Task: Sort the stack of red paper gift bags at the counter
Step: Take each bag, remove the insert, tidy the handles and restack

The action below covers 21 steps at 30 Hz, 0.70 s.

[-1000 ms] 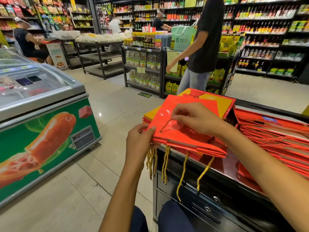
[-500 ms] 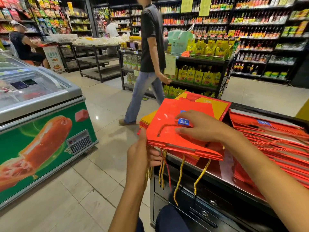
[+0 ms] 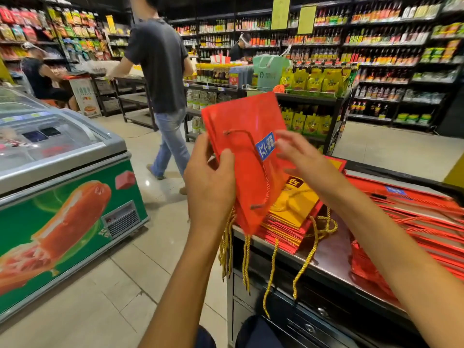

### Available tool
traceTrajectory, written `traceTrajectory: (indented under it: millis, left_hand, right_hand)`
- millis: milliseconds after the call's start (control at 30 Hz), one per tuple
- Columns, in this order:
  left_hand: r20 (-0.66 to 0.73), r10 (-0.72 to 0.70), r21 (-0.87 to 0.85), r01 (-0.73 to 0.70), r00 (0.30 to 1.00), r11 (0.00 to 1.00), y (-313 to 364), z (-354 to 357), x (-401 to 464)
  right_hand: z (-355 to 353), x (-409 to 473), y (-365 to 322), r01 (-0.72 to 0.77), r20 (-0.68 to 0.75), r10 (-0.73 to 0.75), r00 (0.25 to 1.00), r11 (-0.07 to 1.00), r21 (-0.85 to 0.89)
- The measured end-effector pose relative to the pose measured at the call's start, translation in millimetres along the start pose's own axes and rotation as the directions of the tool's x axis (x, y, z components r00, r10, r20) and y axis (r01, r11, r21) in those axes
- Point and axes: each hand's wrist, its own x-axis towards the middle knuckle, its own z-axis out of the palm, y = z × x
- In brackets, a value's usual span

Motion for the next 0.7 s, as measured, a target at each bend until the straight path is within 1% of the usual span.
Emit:
traceTrajectory:
  millis: [67,100,167,200,267,333,367,400,433,467,500,567,633,667,700]
  left_hand:
    - [0.082,0.163,0.144,-0.174,0.983,0.974,12.5,1.8,4.2]
    - [0.15,0.248,0.204,-0.276,0.957,0.939,16.1,2.5,2.7]
    - [0.332,0.376,0.26,-0.467,0.865,0.845,14.5,4.0,-4.0]
    - [0.416,0.394,0.282,-0.529,0.819,0.801,11.5,4.4,-9.6]
    - [0.536,0.39,0.333,-0.612,0.749,0.718,0.7,7.0,-23.4]
    - [0.612,0.379,0.35,-0.667,0.694,0.658,-12.1,11.7,-38.5]
    - [0.646,0.366,0.352,-0.687,0.67,0.636,-19.0,14.0,-45.5]
    - [0.679,0.339,0.365,-0.7,0.651,0.614,-26.8,16.3,-51.9]
    - [0.709,0.293,0.39,-0.703,0.641,0.594,-34.6,18.4,-56.9]
    - [0.732,0.236,0.421,-0.696,0.639,0.582,-42.5,19.8,-60.4]
    - [0.748,0.19,0.437,-0.687,0.636,0.581,-50.0,20.2,-63.1]
    - [0.767,0.17,0.416,-0.682,0.619,0.602,-61.7,18.3,-67.3]
    - [0.752,0.234,0.377,-0.694,0.616,0.614,-65.6,13.0,-70.6]
    - [0.721,0.28,0.37,-0.694,0.634,0.618,-65.3,7.8,-71.6]
    - [0.675,0.328,0.377,-0.691,0.661,0.616,-64.3,0.6,-72.5]
  right_hand:
    - [-14.0,6.3,-5.2,-0.046,-0.071,0.056,0.996,0.99,0.133]
    - [-21.4,9.1,-7.1,-0.058,-0.113,0.081,0.99,0.979,0.197]
    - [-35.5,14.6,-7.8,-0.066,-0.205,0.127,0.97,0.958,0.277]
    - [-41.6,17.3,-6.5,-0.08,-0.249,0.154,0.956,0.955,0.284]
    - [-53.3,23.3,4.7,-0.117,-0.312,0.178,0.933,0.972,0.204]
    - [-58.3,24.0,16.5,-0.159,-0.323,0.157,0.933,0.987,0.021]
    - [-58.8,23.1,22.4,-0.174,-0.302,0.132,0.944,0.978,-0.115]
    - [-58.4,22.4,28.6,-0.182,-0.268,0.103,0.958,0.94,-0.289]
    - [-56.2,20.6,34.2,-0.18,-0.205,0.091,0.974,0.866,-0.466]
    - [-50.9,17.3,35.8,-0.161,-0.133,0.1,0.986,0.784,-0.6]
    - [-43.5,13.6,36.0,-0.13,-0.057,0.124,0.991,0.732,-0.669]
    - [-28.6,6.6,34.0,-0.029,0.12,0.168,0.978,0.688,-0.725]
    - [-14.1,0.4,29.1,0.124,0.314,0.189,0.931,0.645,-0.754]
    - [-8.0,-2.2,26.9,0.186,0.381,0.193,0.904,0.625,-0.758]
    - [-2.3,-4.0,24.6,0.23,0.414,0.182,0.892,0.607,-0.761]
